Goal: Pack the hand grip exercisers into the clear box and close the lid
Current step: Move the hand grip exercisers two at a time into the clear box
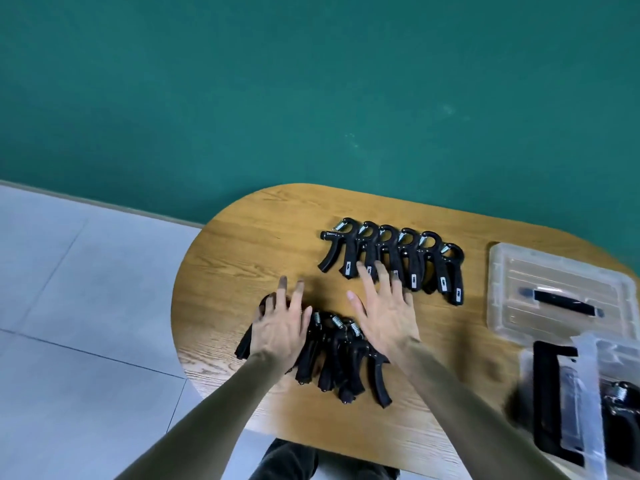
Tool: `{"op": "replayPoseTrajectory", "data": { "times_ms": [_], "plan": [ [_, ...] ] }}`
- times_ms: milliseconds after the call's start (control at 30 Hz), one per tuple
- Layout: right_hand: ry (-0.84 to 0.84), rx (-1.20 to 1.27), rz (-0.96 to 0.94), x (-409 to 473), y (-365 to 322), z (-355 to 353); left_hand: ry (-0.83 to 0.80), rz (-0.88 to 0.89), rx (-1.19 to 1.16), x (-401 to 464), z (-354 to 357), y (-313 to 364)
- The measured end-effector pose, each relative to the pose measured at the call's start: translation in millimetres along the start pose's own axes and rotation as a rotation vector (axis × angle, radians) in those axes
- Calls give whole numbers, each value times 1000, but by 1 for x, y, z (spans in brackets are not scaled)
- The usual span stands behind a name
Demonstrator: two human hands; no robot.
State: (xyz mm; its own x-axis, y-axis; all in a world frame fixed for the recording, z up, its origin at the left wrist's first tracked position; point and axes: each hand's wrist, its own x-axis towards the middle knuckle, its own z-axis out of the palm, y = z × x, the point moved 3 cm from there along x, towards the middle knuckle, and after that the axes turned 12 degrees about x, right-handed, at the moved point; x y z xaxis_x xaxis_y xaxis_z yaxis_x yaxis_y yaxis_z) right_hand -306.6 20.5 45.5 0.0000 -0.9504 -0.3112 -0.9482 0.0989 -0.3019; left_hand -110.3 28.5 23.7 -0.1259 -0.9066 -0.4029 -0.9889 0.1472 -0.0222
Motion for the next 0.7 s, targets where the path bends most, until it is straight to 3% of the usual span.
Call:
{"op": "replayPoseTrajectory", "data": {
  "times_ms": [300,700],
  "plan": [
    [17,-9,-54,66,-20,44,-6,-56,1,24,62,-38],
    [112,-50,-44,144,-27,82,76,-70,-217,29,107,-39]
  ]
}}
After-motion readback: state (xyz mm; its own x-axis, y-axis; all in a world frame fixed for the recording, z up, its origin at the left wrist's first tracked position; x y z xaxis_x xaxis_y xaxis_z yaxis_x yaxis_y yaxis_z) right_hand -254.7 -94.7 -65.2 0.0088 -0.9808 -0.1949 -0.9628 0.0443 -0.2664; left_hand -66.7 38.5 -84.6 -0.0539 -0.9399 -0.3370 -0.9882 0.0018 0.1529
